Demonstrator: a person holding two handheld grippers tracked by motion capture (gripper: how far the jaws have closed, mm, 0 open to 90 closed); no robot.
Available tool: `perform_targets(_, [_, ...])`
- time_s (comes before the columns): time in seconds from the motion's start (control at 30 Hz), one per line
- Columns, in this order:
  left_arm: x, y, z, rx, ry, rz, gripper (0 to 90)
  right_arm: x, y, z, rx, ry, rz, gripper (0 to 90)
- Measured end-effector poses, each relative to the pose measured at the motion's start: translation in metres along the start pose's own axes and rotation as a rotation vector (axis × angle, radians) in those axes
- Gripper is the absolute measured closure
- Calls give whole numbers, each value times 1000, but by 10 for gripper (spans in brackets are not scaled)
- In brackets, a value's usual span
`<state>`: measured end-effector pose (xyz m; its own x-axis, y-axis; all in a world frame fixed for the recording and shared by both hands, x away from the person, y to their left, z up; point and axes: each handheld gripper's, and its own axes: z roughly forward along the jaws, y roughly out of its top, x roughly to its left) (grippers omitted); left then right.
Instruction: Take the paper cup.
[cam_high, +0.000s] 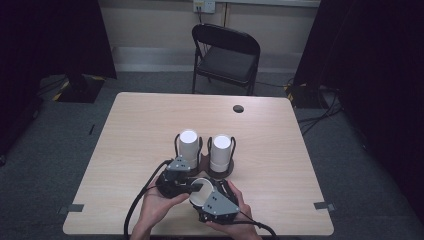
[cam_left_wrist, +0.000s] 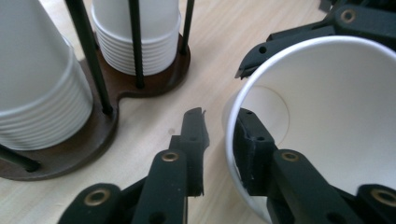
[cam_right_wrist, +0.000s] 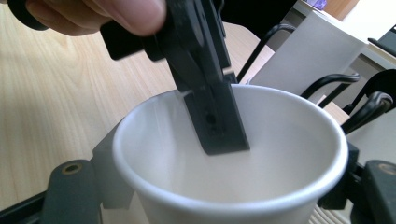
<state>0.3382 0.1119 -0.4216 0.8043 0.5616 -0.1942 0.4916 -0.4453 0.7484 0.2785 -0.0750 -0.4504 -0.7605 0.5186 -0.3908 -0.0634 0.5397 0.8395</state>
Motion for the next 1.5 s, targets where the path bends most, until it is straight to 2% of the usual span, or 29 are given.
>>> perform_targets(0.07, [-1, -1, -2, -38, 35, 11, 639, -1, -1, 0, 1, -7, 4, 249])
perform_targets(0.13, [-1, -3, -3, -68, 47, 13, 614, -2, -2, -1, 0, -14, 19, 249])
perform_targets(0.23, [-1, -6, -2, -94, 42, -6, 594, -6, -4, -2, 0, -3, 40, 252])
perform_targets(0.33, [0, -8, -2, -97, 60, 4, 563, -7, -5, -2, 10, 4, 57, 252])
perform_targets(0.43, [1, -11, -3, -145, 78, 7, 469, -8, -7, -2, 9, 2, 78, 252])
perform_targets(0.47, [2, -12, -4, -159, 79, 14, 465, -10, -8, -2, 7, 3, 88, 252])
perform_targets(0.57, [4, -16, -6, -208, 75, -16, 408, -14, -11, -3, 1, 8, 126, 253])
perform_targets(0.8, [5, -22, -10, -254, 100, -19, 321, -19, -12, -3, 0, 17, 162, 256])
perform_targets(0.93, [7, -27, -14, -304, 111, -50, 277, -19, -13, -3, -5, 17, 174, 256])
perform_targets(1.07, [10, -31, -17, -344, 146, -75, 236, -22, -15, -5, 5, 17, 205, 256])
perform_targets(1.17, [12, -35, -19, -359, 163, -76, 203, -29, -18, -8, -16, 32, 267, 256])
perform_targets(1.2, [12, -37, -19, -368, 169, -55, 195, -31, -19, -9, -21, 28, 280, 256])
perform_targets(1.33, [10, -43, -20, -388, 191, -35, 185, -37, -22, -14, -24, 0, 299, 256])
perform_targets(1.43, [10, -49, -19, -414, 213, -51, 181, -41, -24, -19, -31, -15, 314, 256])
perform_targets(1.5, [10, -54, -18, -429, 246, -56, 173, -43, -26, -21, -31, -30, 320, 260])
